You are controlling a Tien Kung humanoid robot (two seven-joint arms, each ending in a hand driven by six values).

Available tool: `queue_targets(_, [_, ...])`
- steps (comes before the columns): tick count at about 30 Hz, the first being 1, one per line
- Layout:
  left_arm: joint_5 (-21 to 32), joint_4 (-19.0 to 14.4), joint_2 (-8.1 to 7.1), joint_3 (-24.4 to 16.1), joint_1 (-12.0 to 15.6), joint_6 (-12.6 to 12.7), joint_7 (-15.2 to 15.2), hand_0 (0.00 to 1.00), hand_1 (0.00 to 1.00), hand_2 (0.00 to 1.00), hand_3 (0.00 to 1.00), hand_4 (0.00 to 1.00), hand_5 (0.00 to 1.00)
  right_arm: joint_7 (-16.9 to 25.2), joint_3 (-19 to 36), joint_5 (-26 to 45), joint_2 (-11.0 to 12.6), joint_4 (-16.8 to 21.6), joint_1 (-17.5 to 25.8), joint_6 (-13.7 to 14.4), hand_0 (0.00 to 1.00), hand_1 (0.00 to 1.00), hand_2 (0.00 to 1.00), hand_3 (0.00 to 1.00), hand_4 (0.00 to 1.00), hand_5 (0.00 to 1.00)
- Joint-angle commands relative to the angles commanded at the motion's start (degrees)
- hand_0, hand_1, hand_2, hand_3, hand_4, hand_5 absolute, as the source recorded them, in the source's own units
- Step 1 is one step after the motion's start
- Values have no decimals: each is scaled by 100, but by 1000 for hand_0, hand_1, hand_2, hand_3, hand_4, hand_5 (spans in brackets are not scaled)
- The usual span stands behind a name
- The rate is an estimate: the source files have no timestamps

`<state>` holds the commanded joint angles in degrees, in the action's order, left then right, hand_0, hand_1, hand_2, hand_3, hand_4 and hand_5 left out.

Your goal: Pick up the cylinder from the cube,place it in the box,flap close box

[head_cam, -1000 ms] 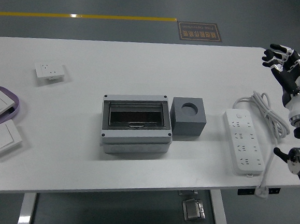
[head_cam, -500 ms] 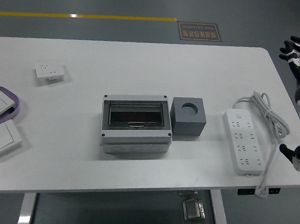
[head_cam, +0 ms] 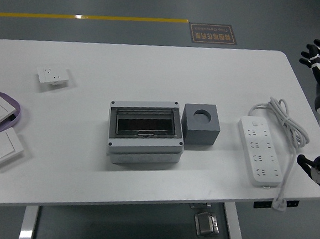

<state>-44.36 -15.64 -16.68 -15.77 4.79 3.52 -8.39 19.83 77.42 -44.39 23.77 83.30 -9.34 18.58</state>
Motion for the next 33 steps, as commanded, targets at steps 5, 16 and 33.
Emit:
queue_targets(5, [72, 17, 6, 84, 2, -3, -5, 628, 609, 537, 632, 700, 302, 42, -13, 66, -10, -36, -25, -13, 634, 619, 642, 612, 845, 339])
queue_targets(16, [75, 20, 10, 104, 9, -20, -31, 629, 609, 538, 632, 703, 305, 44, -33, 118, -30, -83, -48, -44, 638, 618, 638, 612, 841, 328])
queue_targets(33, [150, 34, 54, 194, 26, -45, -59, 630, 612, 540, 634, 705, 306, 20, -195, 164, -8, -182, -166, -83, 642, 619, 637, 616, 835, 310])
